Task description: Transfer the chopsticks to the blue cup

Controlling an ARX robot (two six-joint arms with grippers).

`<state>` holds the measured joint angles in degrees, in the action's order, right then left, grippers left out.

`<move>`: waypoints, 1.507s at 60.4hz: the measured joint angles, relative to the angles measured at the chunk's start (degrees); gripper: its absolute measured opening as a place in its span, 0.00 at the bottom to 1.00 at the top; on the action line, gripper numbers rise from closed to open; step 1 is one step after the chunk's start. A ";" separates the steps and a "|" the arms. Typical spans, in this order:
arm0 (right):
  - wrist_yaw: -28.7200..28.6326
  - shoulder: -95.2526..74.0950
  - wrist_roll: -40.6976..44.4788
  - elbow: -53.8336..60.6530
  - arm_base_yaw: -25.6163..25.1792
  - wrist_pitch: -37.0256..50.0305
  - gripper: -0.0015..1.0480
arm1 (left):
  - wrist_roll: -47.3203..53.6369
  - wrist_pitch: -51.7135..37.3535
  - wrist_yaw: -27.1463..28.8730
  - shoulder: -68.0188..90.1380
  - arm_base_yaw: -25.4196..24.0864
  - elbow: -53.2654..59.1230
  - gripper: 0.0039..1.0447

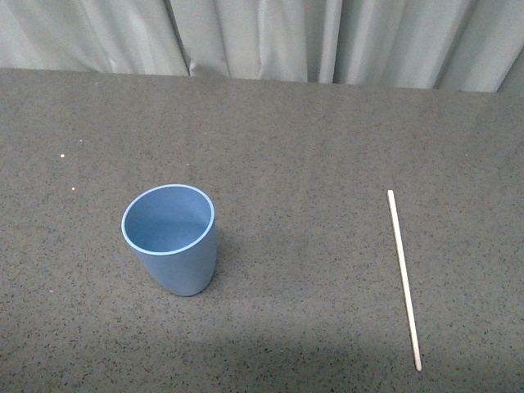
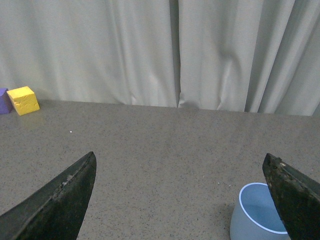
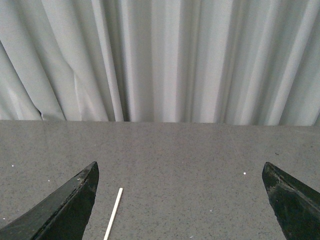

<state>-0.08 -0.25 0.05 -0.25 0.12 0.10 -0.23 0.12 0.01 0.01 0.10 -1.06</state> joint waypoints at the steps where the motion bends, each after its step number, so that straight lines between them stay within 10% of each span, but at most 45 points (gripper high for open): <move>1: 0.00 0.00 0.00 0.00 0.00 0.00 0.91 | 0.00 0.00 0.00 0.00 0.00 0.00 0.94; 66: 2.89 -0.74 1.14 -0.37 0.83 -1.29 0.91 | 0.00 0.00 0.00 0.00 0.00 0.00 0.94; 73: 17.35 -14.12 9.53 -4.72 4.48 -4.85 0.91 | 0.00 0.00 0.11 0.00 0.00 0.00 0.94; 91: 3.74 -67.25 2.60 -18.97 5.99 5.16 0.91 | 0.00 0.00 0.00 0.00 0.00 0.00 0.94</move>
<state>3.66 -67.51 2.66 -19.22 6.11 5.26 -0.23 0.12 0.01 0.01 0.10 -1.06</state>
